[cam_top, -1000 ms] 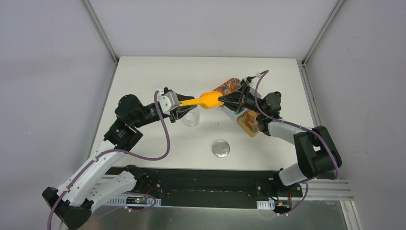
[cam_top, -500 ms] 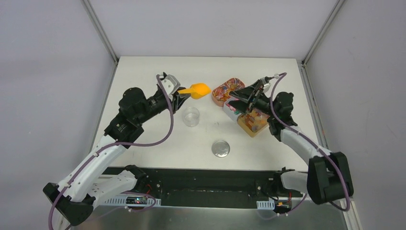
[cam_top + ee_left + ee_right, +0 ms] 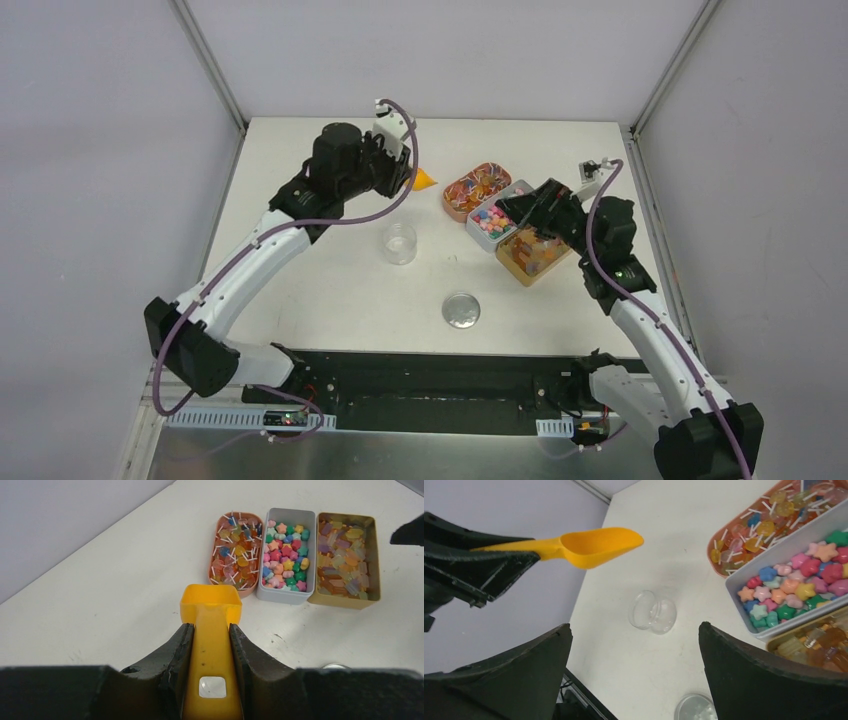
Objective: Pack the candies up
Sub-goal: Scoop the fake candies from the storage box.
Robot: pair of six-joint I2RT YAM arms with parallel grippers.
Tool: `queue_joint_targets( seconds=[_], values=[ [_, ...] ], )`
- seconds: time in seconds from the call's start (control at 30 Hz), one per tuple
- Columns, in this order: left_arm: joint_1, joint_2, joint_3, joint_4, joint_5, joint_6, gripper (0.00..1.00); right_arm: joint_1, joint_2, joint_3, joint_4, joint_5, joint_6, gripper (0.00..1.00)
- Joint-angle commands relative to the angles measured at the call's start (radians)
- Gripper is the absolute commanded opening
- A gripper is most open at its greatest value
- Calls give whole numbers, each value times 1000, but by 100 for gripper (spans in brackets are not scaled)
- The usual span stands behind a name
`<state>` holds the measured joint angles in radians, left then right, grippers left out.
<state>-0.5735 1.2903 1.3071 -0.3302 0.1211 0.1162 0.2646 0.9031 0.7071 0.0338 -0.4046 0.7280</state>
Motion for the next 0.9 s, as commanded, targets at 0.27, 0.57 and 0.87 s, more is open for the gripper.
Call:
queue_joint_targets(
  seconds=[0.27,0.57,0.87],
  values=[
    [100,214,187,29,200,34,0,47,-36,25,-138,116,-118,100],
    [100,346,253,-11,330,36,0,47,-85,26,-272,262,-137,100],
    [100,426,327,-52,339,77,0,47,-36,-9,-212,196,-143,100]
  ],
)
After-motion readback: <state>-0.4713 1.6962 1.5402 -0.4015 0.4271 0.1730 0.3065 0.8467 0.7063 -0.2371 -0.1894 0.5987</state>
